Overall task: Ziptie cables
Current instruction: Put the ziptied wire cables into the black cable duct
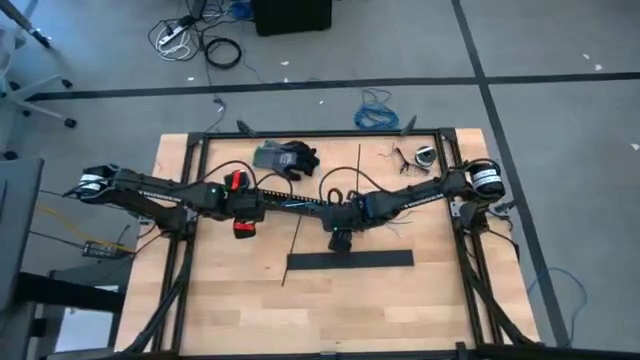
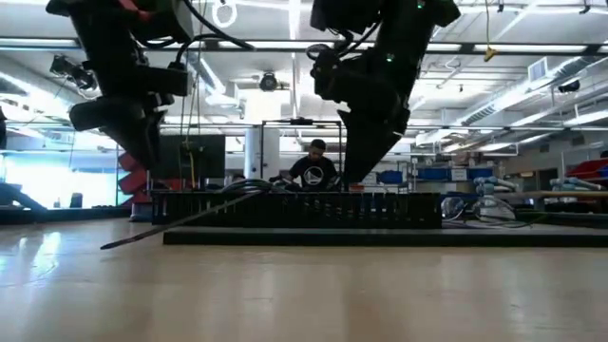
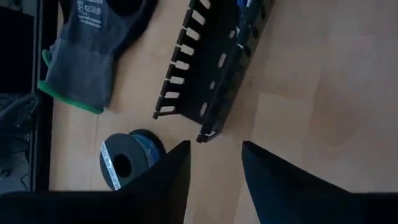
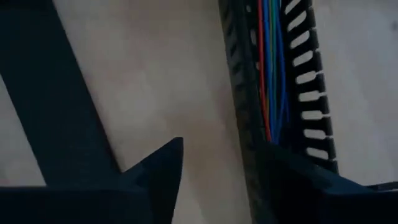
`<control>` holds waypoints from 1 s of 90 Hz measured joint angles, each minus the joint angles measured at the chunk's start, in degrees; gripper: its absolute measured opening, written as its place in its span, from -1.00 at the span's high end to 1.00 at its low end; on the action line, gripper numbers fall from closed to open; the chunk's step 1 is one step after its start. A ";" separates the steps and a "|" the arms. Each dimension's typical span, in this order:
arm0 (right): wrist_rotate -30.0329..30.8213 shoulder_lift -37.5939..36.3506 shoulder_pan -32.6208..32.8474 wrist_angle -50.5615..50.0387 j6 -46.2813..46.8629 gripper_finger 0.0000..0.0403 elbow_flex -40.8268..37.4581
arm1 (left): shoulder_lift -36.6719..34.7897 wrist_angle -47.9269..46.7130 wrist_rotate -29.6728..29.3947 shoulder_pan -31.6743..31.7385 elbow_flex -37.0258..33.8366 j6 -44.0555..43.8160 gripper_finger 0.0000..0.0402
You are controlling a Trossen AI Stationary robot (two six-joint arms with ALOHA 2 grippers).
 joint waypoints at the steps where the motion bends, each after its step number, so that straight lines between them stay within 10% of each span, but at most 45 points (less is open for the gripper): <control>1: 0.00 0.00 0.00 0.01 -0.17 0.03 0.00 | 0.00 0.05 0.11 0.00 0.00 -0.02 0.32; 53: -7.45 0.00 -6.01 3.31 -1.91 -0.34 -7.34 | 0.00 2.38 2.79 0.00 0.02 -0.01 0.32; 66: -8.65 0.00 -5.80 1.16 -2.65 0.00 -8.80 | 0.00 2.57 2.79 0.02 0.02 0.56 0.32; 81: -9.38 -0.02 -5.66 -5.17 -9.40 0.86 -9.03 | 0.00 3.76 2.78 0.02 0.02 1.29 0.32; 90: -9.55 -0.02 -5.79 -5.85 -15.24 0.92 -9.03 | 0.00 3.82 2.83 0.02 0.02 1.35 0.32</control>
